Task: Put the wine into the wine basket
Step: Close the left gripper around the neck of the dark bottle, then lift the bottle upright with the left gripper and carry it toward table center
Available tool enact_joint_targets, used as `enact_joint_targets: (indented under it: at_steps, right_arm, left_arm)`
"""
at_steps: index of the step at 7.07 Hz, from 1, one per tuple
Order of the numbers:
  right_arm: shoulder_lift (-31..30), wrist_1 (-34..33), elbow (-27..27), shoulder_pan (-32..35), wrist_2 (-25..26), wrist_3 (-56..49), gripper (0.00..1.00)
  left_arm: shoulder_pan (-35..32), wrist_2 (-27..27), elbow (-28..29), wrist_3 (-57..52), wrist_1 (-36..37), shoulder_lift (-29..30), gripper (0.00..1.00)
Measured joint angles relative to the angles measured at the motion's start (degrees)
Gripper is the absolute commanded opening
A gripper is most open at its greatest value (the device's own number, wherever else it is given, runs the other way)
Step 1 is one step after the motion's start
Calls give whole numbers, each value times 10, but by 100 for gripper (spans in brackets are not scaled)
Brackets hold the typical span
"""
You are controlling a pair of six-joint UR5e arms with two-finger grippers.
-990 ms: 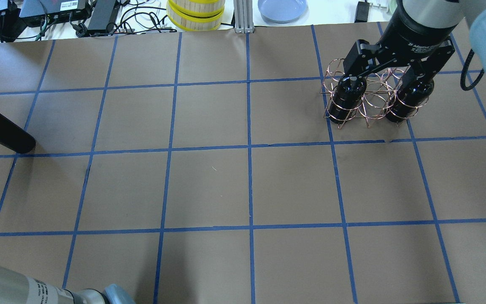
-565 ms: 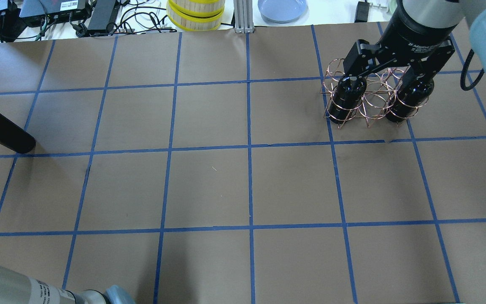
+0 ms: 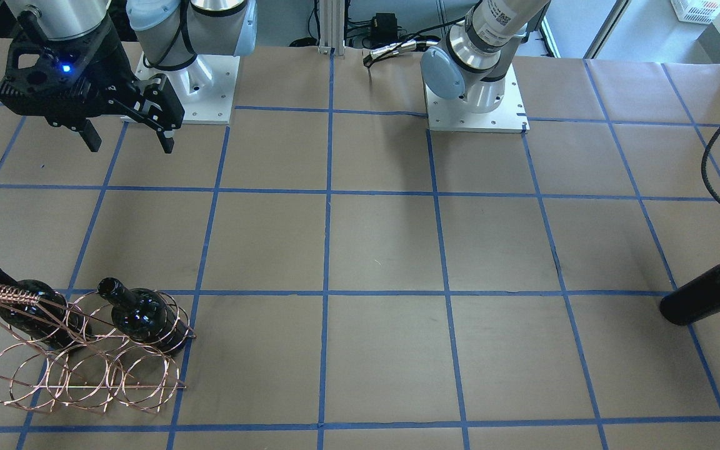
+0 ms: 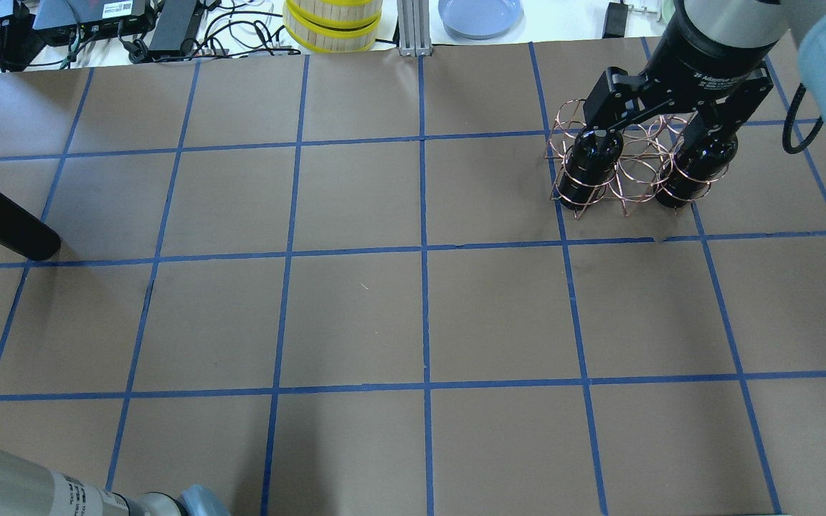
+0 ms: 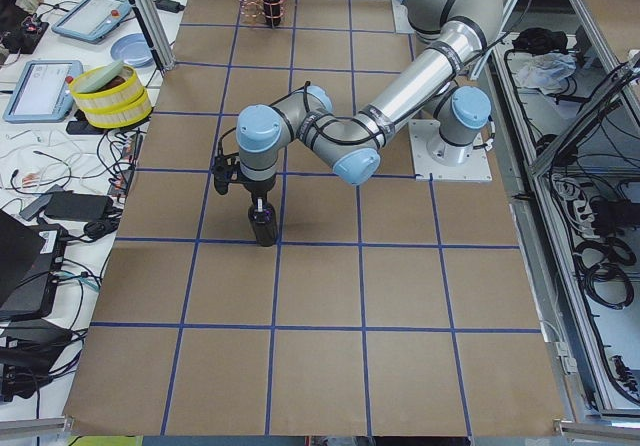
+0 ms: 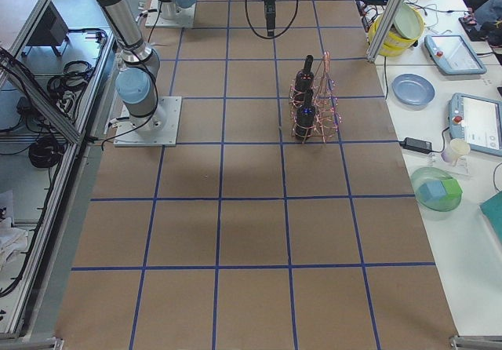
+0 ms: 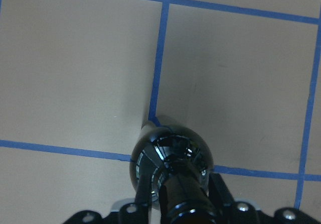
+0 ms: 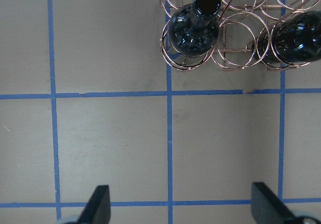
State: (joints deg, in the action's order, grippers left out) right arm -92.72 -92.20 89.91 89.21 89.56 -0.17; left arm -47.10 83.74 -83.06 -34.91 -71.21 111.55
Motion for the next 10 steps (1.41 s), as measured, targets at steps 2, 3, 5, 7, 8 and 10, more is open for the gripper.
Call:
enact_joint_targets:
  at_steps: [2,3,5,7,8,10]
  right_arm:
    - [0,0,0,0,0,0,100]
    - [0,0,0,0,0,0,100]
    - [0,0,0,0,0,0,100]
    - [0,0,0,0,0,0,100]
    - [0,0,0,0,0,0,100]
    - [0,0,0,0,0,0,100]
  left_arm:
    - [0,4,0,-2,1,1,28]
    - [0,10,0,-3,0,1,24]
    - [-2,23,0,-4,-6,-2,13]
    - [-25,39,6,-1,-14,-21,11]
    - [-49,46,7,4,-24,-36,11]
    - [-95,52,5,21,-62,-67,11]
